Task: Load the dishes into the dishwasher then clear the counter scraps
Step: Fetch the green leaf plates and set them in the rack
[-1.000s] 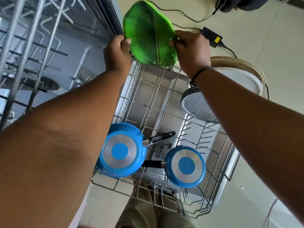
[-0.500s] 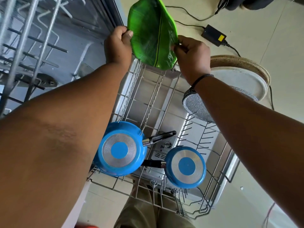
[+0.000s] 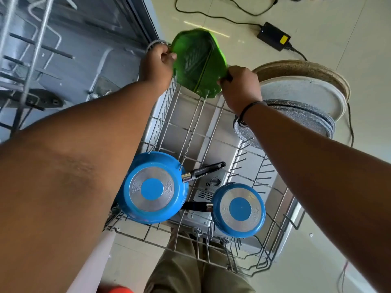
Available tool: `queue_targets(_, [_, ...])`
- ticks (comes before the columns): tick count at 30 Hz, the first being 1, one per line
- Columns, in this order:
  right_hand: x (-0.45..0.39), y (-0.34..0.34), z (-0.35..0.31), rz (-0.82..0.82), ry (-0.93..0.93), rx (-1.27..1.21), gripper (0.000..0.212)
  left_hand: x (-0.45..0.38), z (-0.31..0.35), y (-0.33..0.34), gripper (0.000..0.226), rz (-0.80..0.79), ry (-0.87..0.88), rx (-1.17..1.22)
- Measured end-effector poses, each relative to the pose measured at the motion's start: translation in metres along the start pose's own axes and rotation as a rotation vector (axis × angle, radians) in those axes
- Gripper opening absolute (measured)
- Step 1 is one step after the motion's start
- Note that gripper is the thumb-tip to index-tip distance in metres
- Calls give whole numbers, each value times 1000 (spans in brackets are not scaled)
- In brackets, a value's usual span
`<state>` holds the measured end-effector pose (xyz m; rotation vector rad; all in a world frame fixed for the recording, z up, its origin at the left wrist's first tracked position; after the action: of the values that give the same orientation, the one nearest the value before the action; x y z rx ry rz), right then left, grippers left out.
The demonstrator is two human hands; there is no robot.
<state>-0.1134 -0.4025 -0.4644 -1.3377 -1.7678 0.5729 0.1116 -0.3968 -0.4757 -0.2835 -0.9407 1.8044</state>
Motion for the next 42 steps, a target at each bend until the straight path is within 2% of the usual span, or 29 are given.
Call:
queue_targets(7, [8, 9, 0, -56, 54, -39, 23, 6, -3, 14, 39, -143, -47, -129])
queue_targets(10, [21, 2, 4, -16, 98, -144, 42, 24, -3, 19, 56, -177, -52, -151])
queue_targets(14, [55, -5, 2, -7, 61, -121, 44, 75, -9, 17, 75, -181, -50, -190])
queue_targets(20, [161, 5, 7, -324, 54, 116, 66, 215, -27, -8, 79, -374, -35, -323])
queue_targets(23, [212, -1, -4, -435, -1, 251, 70, 273, -12, -46, 69, -408, 23, -345])
queue_targets(29, [289, -31, -83, -483, -387, 603, 79, 356, 28, -157, 59, -295, 43, -363])
queue_targets(34, [343, -77, -177, -371, -750, 751, 81, 424, 56, -241, 65, -161, 94, -410])
queue_targets(39, [414, -129, -245, -241, -916, 847, 83, 503, 78, -310, 69, -48, 147, -367])
queue_targets(42, [484, -135, -275, -188, -1015, 883, 81, 559, 87, -363, 67, 81, 186, -325])
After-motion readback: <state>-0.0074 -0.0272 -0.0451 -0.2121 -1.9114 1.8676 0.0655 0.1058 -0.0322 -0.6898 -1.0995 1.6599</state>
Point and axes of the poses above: each hand's wrist, its own x-axis away from the middle knuckle, its own y-axis out of the palm, z = x × y, the point moved 8 cm from there along -x, towards the middle knuckle, and after that the axes turned 1 degree about z, right-handed, at the moved point
